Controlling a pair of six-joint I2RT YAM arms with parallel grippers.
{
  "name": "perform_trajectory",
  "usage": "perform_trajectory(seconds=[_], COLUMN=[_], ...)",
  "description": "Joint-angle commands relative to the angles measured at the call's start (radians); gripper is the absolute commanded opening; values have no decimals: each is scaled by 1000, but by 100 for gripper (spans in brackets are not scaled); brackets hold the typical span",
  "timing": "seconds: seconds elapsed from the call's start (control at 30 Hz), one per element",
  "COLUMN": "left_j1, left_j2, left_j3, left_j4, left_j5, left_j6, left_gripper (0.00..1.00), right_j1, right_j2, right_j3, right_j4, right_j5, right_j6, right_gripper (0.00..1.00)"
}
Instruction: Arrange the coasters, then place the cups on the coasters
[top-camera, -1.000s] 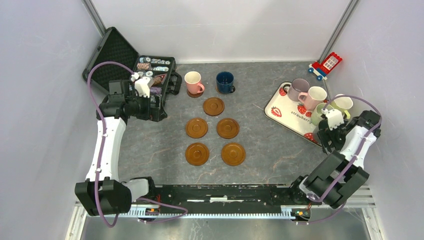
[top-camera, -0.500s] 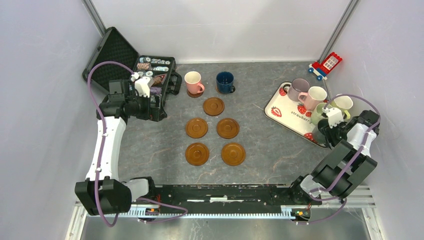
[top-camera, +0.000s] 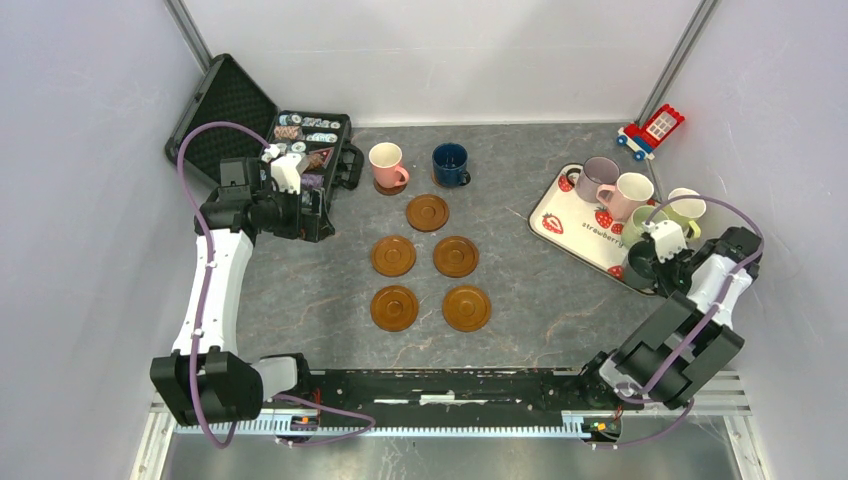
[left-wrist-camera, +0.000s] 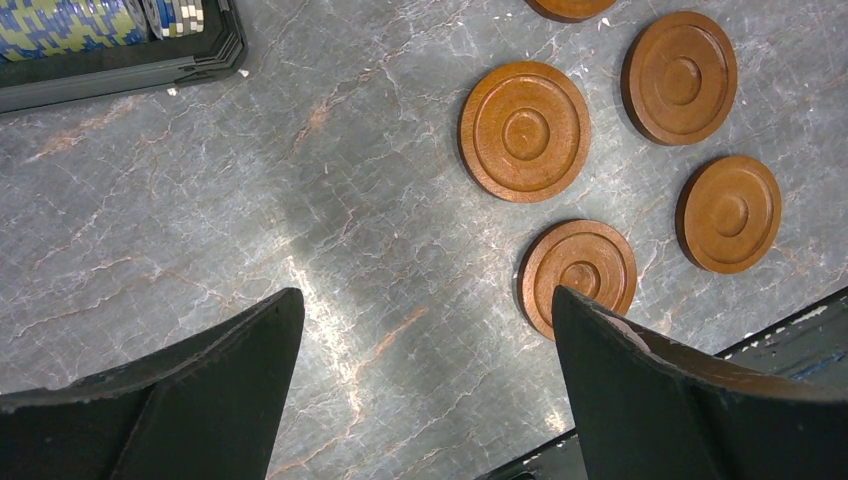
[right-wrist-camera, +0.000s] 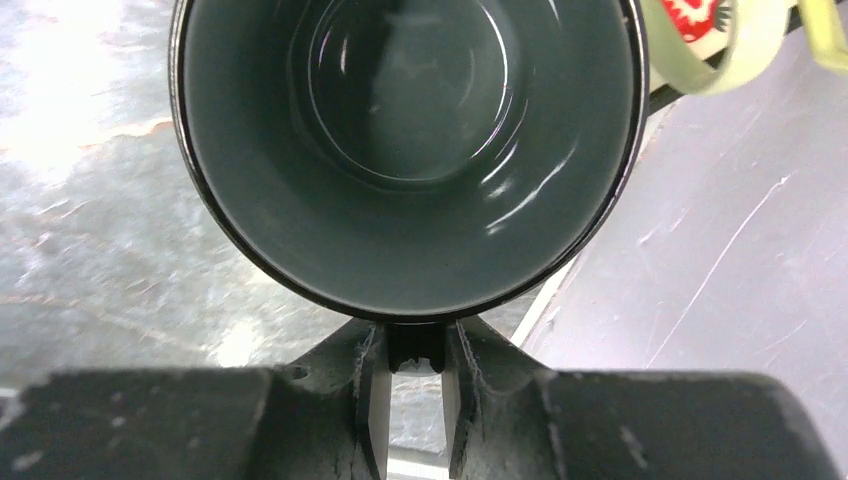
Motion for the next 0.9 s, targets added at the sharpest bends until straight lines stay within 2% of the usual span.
perform_trajectory(seconds=[0.0, 0.17, 0.37, 0.63, 0.73, 0.87], left_j1=[-1, 0, 1, 1, 1, 1], left_j2=[-13, -25, -18, 13, 33, 56], left_j3=[12, 6, 21, 26, 39, 58], left_j4=[21, 22, 27, 58, 62, 60], left_j5=[32, 33, 39, 13, -9, -43], left_j6=[24, 14, -24, -70, -87, -107], left_gripper=[100, 100, 100, 100, 100, 100], right_j1=[-2, 77, 329, 758, 925, 1102], right_j2=[-103, -174, -186, -118, -58, 70], right_j3=[51, 84, 165, 200, 200, 284], right_j4=[-216, -274, -184, 218, 378, 463], right_j5=[-98, -191, -253, -193, -114, 12], right_j6=[-99, -36, 201, 642, 745, 827], right_gripper=[0, 0, 0, 0, 0, 0])
